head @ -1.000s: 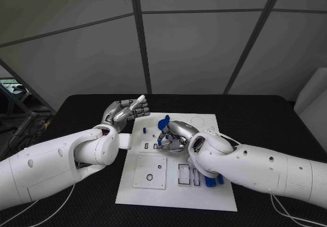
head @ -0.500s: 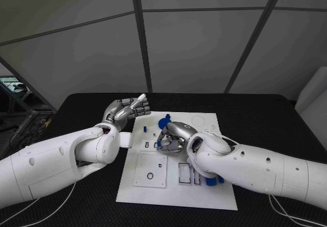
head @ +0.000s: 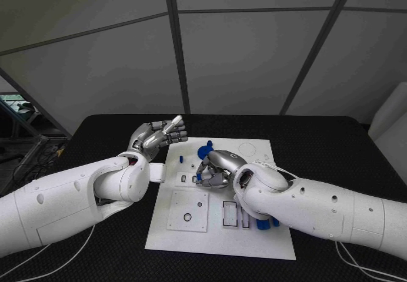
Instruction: Assemble the parts on the task board
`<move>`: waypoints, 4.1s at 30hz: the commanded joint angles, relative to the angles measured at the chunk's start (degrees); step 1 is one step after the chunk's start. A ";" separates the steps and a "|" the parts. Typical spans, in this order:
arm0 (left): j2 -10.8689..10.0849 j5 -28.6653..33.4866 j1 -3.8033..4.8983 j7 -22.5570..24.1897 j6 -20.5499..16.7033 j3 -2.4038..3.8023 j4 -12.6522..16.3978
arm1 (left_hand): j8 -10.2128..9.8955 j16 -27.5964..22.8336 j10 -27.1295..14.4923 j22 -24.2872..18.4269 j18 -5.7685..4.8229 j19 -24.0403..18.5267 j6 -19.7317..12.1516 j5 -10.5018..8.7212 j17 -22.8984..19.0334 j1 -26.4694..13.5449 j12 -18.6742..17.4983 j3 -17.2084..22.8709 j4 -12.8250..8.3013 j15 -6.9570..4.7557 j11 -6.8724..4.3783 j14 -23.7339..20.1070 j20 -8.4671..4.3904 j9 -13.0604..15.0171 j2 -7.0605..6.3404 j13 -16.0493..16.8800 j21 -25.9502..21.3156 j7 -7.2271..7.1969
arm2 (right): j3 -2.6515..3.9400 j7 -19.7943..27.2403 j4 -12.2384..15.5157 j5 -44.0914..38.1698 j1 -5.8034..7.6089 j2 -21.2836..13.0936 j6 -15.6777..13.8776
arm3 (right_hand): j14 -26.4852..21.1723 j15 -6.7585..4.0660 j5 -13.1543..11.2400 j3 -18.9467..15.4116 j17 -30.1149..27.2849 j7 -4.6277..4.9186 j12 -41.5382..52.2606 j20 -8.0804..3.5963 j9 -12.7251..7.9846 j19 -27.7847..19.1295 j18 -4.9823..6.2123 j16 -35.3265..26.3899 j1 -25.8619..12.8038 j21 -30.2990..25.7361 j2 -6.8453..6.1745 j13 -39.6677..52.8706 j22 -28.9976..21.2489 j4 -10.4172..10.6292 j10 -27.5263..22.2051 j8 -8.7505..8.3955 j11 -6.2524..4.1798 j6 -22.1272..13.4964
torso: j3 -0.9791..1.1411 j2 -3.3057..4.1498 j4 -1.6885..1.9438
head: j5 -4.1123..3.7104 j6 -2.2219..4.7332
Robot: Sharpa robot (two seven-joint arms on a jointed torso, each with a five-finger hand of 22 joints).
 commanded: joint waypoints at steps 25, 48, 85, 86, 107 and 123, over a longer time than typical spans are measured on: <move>0.03 -0.45 0.12 0.01 0.79 0.05 0.00 | -0.32 -0.33 0.20 -0.10 -1.10 -0.42 0.28 -0.15 -0.01 0.03 -0.20 0.00 -0.43 0.15 0.13 0.30 0.00 0.01 0.34 0.01 -0.05 0.95 | -0.17 -1.57 -0.49 -1.66 -0.14 -0.13 4.00 | 4.11 1.04 -0.34 -0.18 6.09 1.43 -3.38 0.90 -0.98 -1.50 0.15 -0.92 -1.49 -1.23 -1.29 -3.08 -1.44 0.17 -2.56 -2.21 1.03 -3.49 | 0.01 0.00 -0.05 | -0.50 -0.13; 0.07 -0.45 0.12 -0.15 0.87 0.05 -0.15 | -0.37 -0.38 0.13 -0.11 -1.11 -0.45 0.24 -0.16 -0.01 -0.02 -0.26 -0.03 -0.44 0.17 0.17 0.27 0.01 0.00 0.33 -0.01 -0.06 0.99 | -0.17 -1.78 -0.49 -1.67 -0.14 -0.05 1.11 | 3.78 2.51 -1.28 -2.18 4.87 3.23 -10.45 2.34 -1.60 -2.88 0.60 -1.75 -2.89 -2.68 -4.25 -10.17 -3.45 1.90 -7.79 -5.20 2.72 -10.35 | 0.02 -0.03 -0.04 | -0.40 -0.04; 0.04 -44.53 2.87 -42.35 17.67 0.02 -3.24 | 5.47 16.01 22.69 55.65 -6.84 39.79 11.92 -0.24 22.30 -0.70 37.68 1.51 -0.02 -12.06 -10.07 27.96 -12.33 5.99 1.51 32.27 55.86 -7.26 | 1.81 28.91 5.49 42.83 7.30 -20.30 -1.08 | -11.45 3.67 0.46 -3.90 -51.27 2.87 -58.09 3.80 -1.45 -24.64 6.60 -63.22 7.19 -43.49 -2.06 -58.35 -46.11 7.87 -9.85 -1.95 2.70 -2.79 | 1.07 -3.46 -1.16 | 1.19 -1.33; 0.40 -46.52 3.15 -44.46 18.74 -0.01 -3.41 | 6.09 15.84 21.66 55.09 -6.67 39.81 11.65 -0.14 22.87 -0.84 39.35 2.02 0.21 -11.90 -10.12 27.95 -12.48 6.61 1.86 33.95 55.46 -7.14 | 1.84 29.12 4.79 43.57 7.47 -20.35 -1.10 | -10.03 3.66 0.70 -3.20 -52.98 2.75 -60.35 3.79 -1.51 -23.36 6.49 -66.02 7.45 -44.71 -1.86 -60.37 -47.15 7.72 -8.06 -2.39 2.60 -2.30 | 1.12 -3.58 -1.17 | 1.26 -1.46; 11.29 -59.10 10.01 -55.74 28.46 -7.60 -11.20 | 19.95 12.60 24.27 68.61 -9.05 44.16 7.36 -0.28 29.02 -7.48 60.04 -4.74 5.77 -12.50 -11.35 28.55 -12.83 22.00 0.78 55.54 62.90 -9.02 | 1.92 28.56 0.47 43.26 8.12 -19.20 -1.68 | -6.37 4.08 0.70 -1.99 -58.02 3.03 -67.35 3.91 -1.58 -19.73 6.42 -75.59 5.91 -49.22 -3.11 -66.11 -50.75 7.51 -4.43 -4.67 3.26 -1.40 | 1.29 -4.16 -1.13 | 1.79 -2.69; 13.05 -60.91 10.97 -56.53 32.63 -8.05 -12.89 | 22.97 11.63 24.25 70.04 -9.26 44.44 5.34 -0.34 30.29 -8.44 60.65 -7.33 7.27 -12.51 -11.63 28.82 -12.86 27.11 1.44 55.87 63.66 -9.08 | 1.92 27.09 -0.16 41.92 8.12 -18.67 -1.45 | -6.23 4.37 0.72 -2.21 -58.51 3.30 -68.02 4.17 -1.61 -19.76 6.38 -76.93 5.15 -50.09 -3.52 -66.67 -51.30 7.60 -4.56 -5.02 3.57 -1.97 | 1.24 -4.03 -1.12 | 1.97 -3.09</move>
